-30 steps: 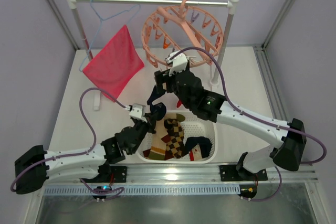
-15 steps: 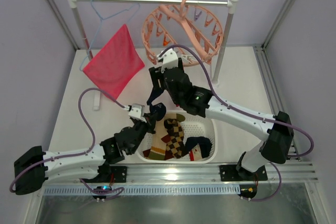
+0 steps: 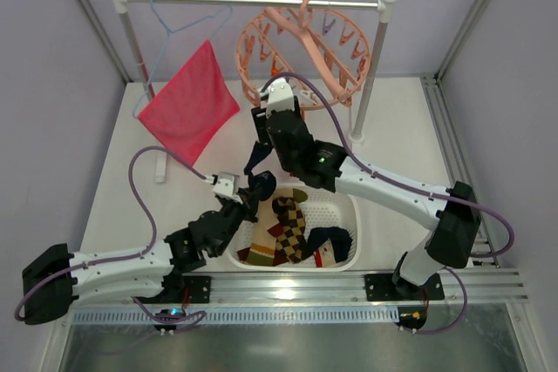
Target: Remove the socks clipped to the hanger
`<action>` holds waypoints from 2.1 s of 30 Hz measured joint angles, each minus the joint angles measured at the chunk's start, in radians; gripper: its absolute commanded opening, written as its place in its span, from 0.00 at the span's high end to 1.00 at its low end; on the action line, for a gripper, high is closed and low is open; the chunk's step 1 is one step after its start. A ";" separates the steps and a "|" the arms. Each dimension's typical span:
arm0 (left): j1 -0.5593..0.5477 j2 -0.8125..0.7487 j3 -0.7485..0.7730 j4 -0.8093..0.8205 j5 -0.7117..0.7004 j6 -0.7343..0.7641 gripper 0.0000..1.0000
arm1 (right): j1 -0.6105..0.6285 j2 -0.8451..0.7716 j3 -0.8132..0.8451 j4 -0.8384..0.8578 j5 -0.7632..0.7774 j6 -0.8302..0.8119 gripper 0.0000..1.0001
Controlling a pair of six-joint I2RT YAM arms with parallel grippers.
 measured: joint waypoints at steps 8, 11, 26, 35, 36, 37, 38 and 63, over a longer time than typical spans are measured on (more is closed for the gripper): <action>0.000 -0.005 -0.006 -0.007 0.002 -0.002 0.99 | 0.000 0.025 0.013 0.002 0.023 0.001 0.96; 0.000 -0.005 -0.007 -0.008 0.004 -0.003 0.99 | -0.001 0.025 0.013 0.001 0.032 0.002 0.96; 0.000 -0.084 0.000 -0.129 0.009 -0.022 1.00 | -0.001 -0.043 -0.078 0.027 -0.010 0.032 0.35; 0.000 -0.260 0.146 -0.423 0.165 -0.003 1.00 | 0.000 -0.309 -0.406 0.086 -0.041 0.090 0.27; 0.000 -0.280 0.156 -0.444 0.197 0.002 1.00 | 0.000 -0.340 -0.439 0.092 -0.037 0.098 0.26; 0.000 -0.300 0.164 -0.465 0.235 0.006 1.00 | 0.000 -0.375 -0.476 0.100 -0.031 0.108 0.24; 0.000 -0.320 0.172 -0.484 0.275 0.010 1.00 | 0.000 -0.405 -0.507 0.104 -0.021 0.115 0.22; -0.001 0.207 0.347 -0.183 1.039 -0.051 1.00 | -0.626 -0.924 -1.018 0.082 -0.233 0.322 0.12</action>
